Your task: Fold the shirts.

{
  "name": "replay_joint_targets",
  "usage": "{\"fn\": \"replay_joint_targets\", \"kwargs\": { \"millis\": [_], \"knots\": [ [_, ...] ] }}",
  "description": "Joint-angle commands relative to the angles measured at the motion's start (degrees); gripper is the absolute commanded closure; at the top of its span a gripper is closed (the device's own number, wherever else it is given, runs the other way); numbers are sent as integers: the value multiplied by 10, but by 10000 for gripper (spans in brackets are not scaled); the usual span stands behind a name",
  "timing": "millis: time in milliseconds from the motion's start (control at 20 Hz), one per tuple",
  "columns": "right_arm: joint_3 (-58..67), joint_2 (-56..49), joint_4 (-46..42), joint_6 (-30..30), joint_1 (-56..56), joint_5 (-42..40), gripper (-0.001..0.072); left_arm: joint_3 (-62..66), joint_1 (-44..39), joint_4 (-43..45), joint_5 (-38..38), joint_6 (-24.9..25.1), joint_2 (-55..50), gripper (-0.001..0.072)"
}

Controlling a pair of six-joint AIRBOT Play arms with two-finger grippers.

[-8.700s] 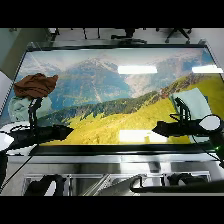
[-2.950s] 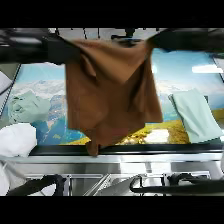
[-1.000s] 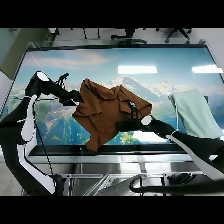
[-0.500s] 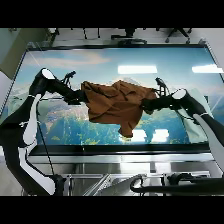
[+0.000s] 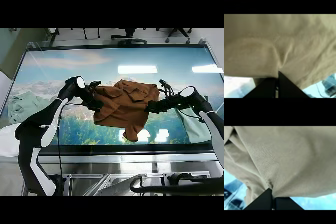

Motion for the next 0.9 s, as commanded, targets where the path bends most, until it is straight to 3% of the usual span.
{"fn": "replay_joint_targets", "kwargs": {
  "millis": [0, 200, 350, 550, 700, 850],
  "knots": [
    [10, 20, 0, -4, -4, 26, 695, 47, -4, 17, -41, -15, 0, 691],
    [156, 90, 37, -4, -39, 90, 695, 185, -2, 17, -63, -25, 110, 692],
    [352, 133, 97, -3, -68, 125, 696, 259, 1, 17, 17, -61, 265, 692],
    [583, 151, 97, 19, -82, 111, 696, 137, 26, 18, 222, -69, 549, 692],
    [612, 181, 105, 28, -81, 78, 696, 80, 50, 19, 301, -67, 694, 692],
    [612, 193, 123, 26, -81, 79, 696, 52, 88, 19, 319, -57, 754, 692]
  ]
}}
